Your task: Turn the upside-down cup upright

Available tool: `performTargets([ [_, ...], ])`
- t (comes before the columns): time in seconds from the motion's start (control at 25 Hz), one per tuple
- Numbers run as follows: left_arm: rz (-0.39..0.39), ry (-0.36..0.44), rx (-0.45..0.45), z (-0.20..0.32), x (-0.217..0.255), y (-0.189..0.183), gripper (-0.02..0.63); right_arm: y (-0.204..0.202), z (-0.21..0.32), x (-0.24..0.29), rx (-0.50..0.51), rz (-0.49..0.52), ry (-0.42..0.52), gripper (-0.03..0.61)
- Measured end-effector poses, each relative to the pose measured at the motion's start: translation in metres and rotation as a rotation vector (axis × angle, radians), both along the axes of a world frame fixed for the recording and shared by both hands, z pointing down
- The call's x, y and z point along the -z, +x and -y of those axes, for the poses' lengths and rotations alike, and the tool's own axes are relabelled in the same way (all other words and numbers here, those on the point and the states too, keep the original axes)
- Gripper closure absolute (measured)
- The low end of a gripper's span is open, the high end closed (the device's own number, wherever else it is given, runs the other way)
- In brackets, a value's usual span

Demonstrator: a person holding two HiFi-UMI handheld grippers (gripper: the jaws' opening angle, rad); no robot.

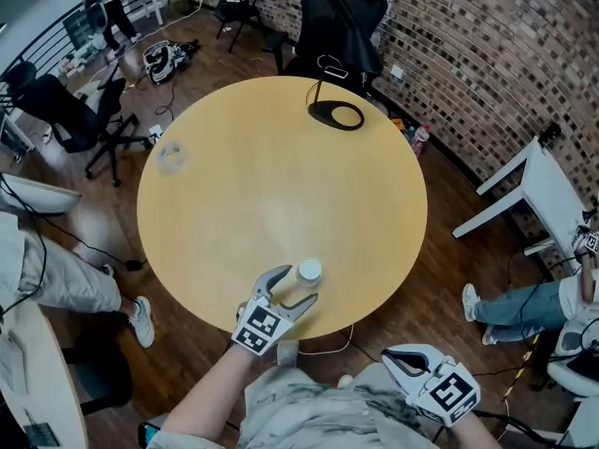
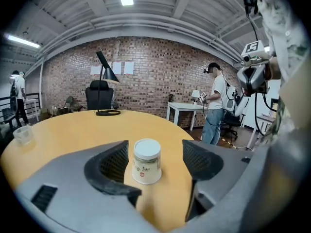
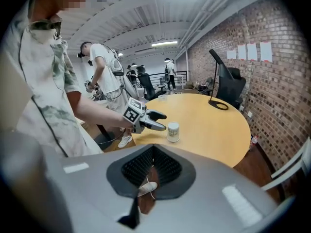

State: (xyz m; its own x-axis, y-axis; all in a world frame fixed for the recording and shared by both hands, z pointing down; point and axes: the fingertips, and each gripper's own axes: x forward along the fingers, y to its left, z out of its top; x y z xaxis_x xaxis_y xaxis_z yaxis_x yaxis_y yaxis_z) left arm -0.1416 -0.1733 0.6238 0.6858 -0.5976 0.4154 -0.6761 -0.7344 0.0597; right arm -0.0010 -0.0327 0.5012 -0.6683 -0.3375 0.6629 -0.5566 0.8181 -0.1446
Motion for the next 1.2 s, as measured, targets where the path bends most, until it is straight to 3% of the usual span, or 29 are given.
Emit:
performTargets([
  [0.2,0.043,0.041,0.047,-0.092,0.040,0.006,0.290,0.016,-0.040,0.012,0.104,0.066,0.075,0.575],
  [0.4,0.041,-0.020,0.222,-0.212,0.080,0.027,0.310,0.048,-0.106,0.018,0.202,0.165,0.108,0.575],
  [0.52,-0.036,-0.082,0.300,-0.296,0.113,0.065,0.370,0.078,-0.160,0.023,0.254,0.195,0.078,0.575],
  [0.68,-0.157,-0.138,0.367,-0.381,0.150,0.097,0.371,0.090,-0.214,0.024,0.337,0.246,0.040,0.574],
  [0.88,-0.129,-0.105,0.379,-0.455,0.178,0.112,0.357,0.093,-0.271,0.032,0.361,0.290,0.046,0.547],
  [1.04,-0.165,-0.095,0.316,-0.495,0.197,0.125,0.353,0.102,-0.316,0.047,0.301,0.302,0.065,0.516],
  [1.2,-0.100,-0.058,0.244,-0.540,0.205,0.143,0.344,0.119,-0.362,0.055,0.221,0.319,0.085,0.483],
])
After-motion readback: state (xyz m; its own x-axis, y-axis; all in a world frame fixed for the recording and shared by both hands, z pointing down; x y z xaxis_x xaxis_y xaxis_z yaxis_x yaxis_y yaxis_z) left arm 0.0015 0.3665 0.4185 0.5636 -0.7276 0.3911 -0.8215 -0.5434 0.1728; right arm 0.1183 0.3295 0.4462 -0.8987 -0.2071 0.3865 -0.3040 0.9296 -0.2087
